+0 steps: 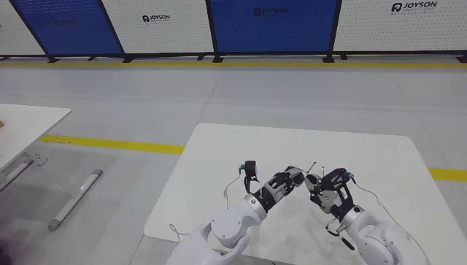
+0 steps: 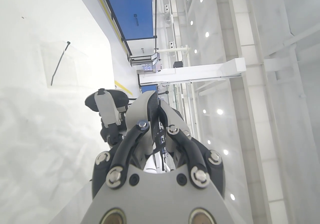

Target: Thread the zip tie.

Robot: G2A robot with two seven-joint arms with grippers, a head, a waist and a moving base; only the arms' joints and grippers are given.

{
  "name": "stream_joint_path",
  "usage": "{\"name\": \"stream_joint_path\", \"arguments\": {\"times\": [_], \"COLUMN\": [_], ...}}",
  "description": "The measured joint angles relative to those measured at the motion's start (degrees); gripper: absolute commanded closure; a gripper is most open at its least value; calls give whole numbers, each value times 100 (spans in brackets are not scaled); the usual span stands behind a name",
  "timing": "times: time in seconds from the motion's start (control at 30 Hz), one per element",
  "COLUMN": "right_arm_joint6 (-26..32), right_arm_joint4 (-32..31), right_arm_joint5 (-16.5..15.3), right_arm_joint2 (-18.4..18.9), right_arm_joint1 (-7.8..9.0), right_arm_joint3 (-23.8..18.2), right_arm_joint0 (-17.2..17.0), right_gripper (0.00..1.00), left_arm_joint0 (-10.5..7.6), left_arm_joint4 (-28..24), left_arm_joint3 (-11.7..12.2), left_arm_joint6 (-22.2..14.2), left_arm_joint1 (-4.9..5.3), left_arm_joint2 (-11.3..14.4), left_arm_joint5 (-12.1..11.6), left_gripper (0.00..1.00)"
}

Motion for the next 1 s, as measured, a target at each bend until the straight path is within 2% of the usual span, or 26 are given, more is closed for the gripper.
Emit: {"name": "stream_joint_path", "arguments": {"times": [0.4, 1.0], "right_arm_joint6": [91, 104], "right_arm_joint4": [-159, -286], "right_arm_joint5": [4, 0], "right_arm_joint2": [-66, -83], "right_arm_joint1": [-29, -95], "right_arm_joint3": [120, 232], "right_arm_joint0": [73, 105], "right_gripper": [100, 100], "left_arm_joint0": [98, 170], "left_arm_joint4": [-25, -13], "left_arm_joint3": [-158, -176], "left_arm_joint6": [-20, -42], "left_arm_joint1": [19, 22], "left_arm_joint2": [-107, -123], "left_arm_joint5": [-69, -158], "left_gripper": [100, 100]}}
